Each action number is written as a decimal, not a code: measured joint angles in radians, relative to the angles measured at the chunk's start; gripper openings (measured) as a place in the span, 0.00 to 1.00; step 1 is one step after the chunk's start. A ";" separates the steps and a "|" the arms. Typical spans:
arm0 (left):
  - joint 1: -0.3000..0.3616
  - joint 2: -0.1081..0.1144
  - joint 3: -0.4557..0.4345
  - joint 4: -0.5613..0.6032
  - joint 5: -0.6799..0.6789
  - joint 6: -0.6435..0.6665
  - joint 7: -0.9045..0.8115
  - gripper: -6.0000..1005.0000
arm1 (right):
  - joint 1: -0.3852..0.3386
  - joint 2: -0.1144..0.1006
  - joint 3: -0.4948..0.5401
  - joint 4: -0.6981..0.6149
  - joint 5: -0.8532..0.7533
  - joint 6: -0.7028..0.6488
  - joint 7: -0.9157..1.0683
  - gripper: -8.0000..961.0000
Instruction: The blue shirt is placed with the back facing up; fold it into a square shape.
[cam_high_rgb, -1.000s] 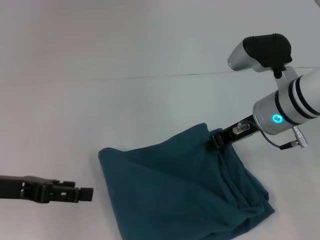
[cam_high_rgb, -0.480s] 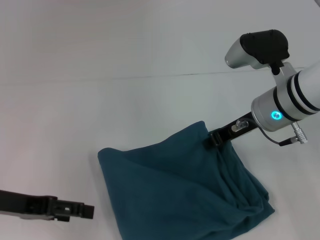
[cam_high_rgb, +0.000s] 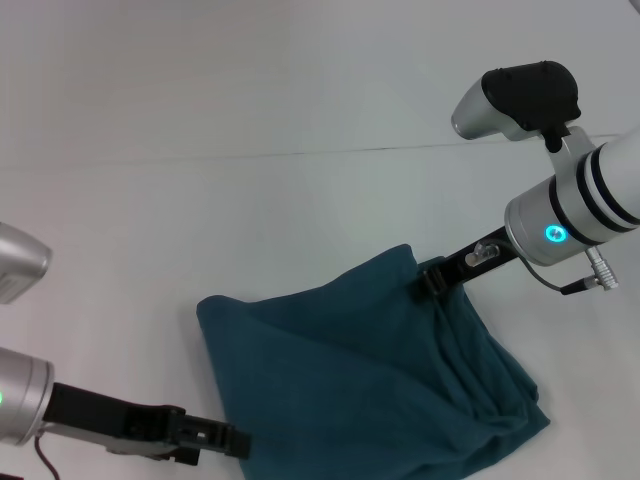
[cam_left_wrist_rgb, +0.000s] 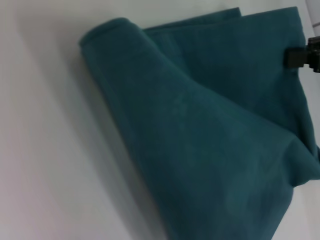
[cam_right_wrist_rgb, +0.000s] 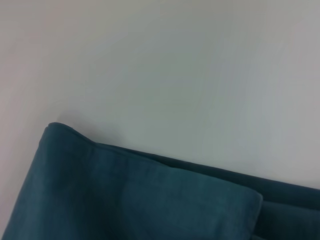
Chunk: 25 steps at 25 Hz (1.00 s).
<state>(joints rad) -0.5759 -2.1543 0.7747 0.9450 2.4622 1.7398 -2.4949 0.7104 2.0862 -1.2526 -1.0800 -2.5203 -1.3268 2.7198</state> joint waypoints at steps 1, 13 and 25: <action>-0.006 -0.002 0.000 -0.008 0.000 -0.004 -0.002 0.90 | 0.000 0.001 0.000 0.000 0.000 0.000 -0.001 0.10; -0.007 -0.013 0.085 -0.016 -0.004 -0.093 -0.038 0.89 | 0.002 0.002 -0.002 0.000 0.000 0.000 -0.007 0.10; -0.032 -0.017 0.127 -0.071 -0.042 -0.102 -0.042 0.88 | 0.000 0.001 -0.005 0.003 0.000 0.008 -0.008 0.10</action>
<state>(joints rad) -0.6077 -2.1712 0.9017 0.8742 2.4206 1.6380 -2.5371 0.7102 2.0877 -1.2579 -1.0770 -2.5204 -1.3193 2.7120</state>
